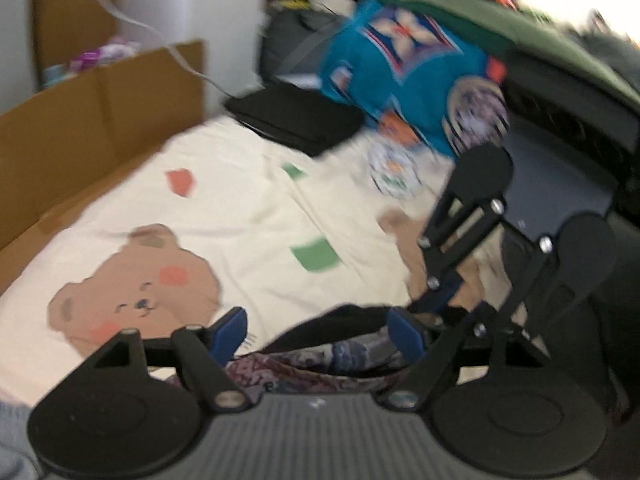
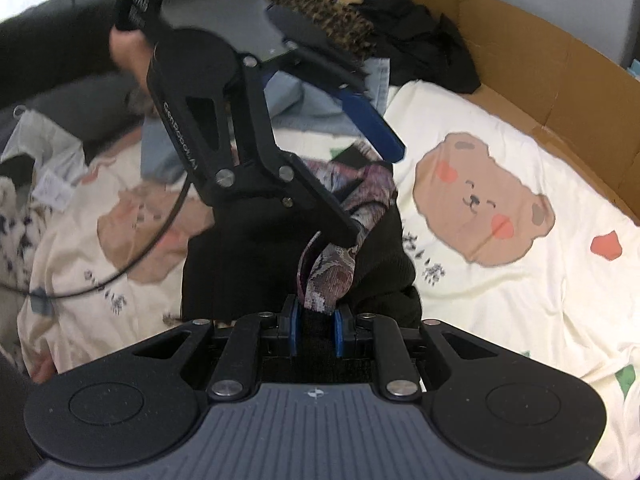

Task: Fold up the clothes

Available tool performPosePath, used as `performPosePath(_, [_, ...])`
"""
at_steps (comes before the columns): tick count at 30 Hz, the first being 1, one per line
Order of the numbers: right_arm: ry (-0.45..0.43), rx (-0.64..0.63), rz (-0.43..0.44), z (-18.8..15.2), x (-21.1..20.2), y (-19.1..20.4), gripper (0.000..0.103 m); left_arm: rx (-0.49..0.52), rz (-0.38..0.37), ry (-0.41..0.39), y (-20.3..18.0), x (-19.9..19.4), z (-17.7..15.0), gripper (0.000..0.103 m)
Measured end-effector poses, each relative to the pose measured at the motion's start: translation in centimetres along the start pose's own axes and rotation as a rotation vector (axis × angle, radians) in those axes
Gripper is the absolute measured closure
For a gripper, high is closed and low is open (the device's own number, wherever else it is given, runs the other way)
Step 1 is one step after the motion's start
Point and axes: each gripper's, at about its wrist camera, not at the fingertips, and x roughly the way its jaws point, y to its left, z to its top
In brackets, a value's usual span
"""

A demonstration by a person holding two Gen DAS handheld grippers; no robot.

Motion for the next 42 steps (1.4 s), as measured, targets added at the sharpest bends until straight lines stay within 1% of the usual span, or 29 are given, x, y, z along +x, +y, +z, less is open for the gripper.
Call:
performPosePath(2, [0.005, 0.008, 0.001, -0.4, 0.1, 0.1, 0.087, 0.066, 0.021, 0.032, -0.7, 0.8, 0.3, 0.024])
performPosePath(3, [0.006, 0.013, 0.002, -0.6, 0.1, 0.2, 0.087, 0.092, 0.018, 0.052, -0.9, 1.2, 0.4, 0.026])
performPosePath(5, [0.006, 0.023, 0.002, -1.0, 0.1, 0.3, 0.087, 0.120, -0.030, 0.107, -0.8, 1.9, 0.9, 0.029])
performPosePath(9, [0.007, 0.043, 0.003, -1.7, 0.1, 0.4, 0.087, 0.201, -0.091, 0.185, -1.5, 2.4, 1.8, 0.029])
performPosePath(13, [0.008, 0.063, 0.003, -2.3, 0.2, 0.6, 0.087, 0.227, -0.155, 0.231, -1.9, 2.9, 2.5, 0.029])
performPosePath(16, [0.007, 0.072, 0.000, -3.0, 0.4, 0.4, 0.087, 0.226, -0.198, 0.280, -2.0, 3.7, 2.9, 0.032])
performPosePath(21, [-0.001, 0.087, -0.002, -3.5, 0.2, 0.2, 0.087, 0.258, -0.252, 0.360, -3.1, 5.5, 2.5, 0.032])
performPosePath(23, [0.008, 0.093, -0.002, -3.6, 0.3, 0.1, 0.087, 0.266, -0.247, 0.359, -3.3, 6.1, 2.1, 0.031])
performPosePath(26, [0.020, 0.091, -0.018, -4.1, 0.5, 0.1, 0.087, 0.229, -0.260, 0.354, -2.7, 6.9, 1.6, 0.034])
performPosePath(28, [0.017, 0.098, -0.018, -4.5, 0.5, 0.1, 0.087, 0.223, -0.266, 0.352, -2.5, 7.2, 1.3, 0.038])
performPosePath(30, [0.009, 0.109, -0.013, -4.7, 0.5, 0.0, 0.087, 0.235, -0.263, 0.353, -2.4, 7.5, 0.8, 0.047])
performPosePath(31, [0.008, 0.115, -0.010, -4.8, 0.5, -0.1, 0.087, 0.235, -0.264, 0.349, -2.3, 7.5, 0.7, 0.049])
performPosePath(33, [0.007, 0.120, -0.009, -5.0, 0.6, -0.2, 0.087, 0.228, -0.259, 0.330, -2.1, 7.3, 0.5, 0.059])
performPosePath(35, [0.007, 0.123, -0.013, -5.2, 0.7, -0.3, 0.087, 0.225, -0.244, 0.317, -1.9, 7.0, 0.3, 0.066])
performPosePath(39, [-0.008, 0.135, -0.015, -5.3, 0.2, -0.4, 0.087, 0.242, -0.214, 0.296, -2.1, 5.9, 0.2, 0.072])
performPosePath(42, [-0.023, 0.168, -0.001, -5.4, 0.0, -0.7, 0.087, 0.238, -0.199, 0.291, -2.4, 4.9, -0.3, 0.074])
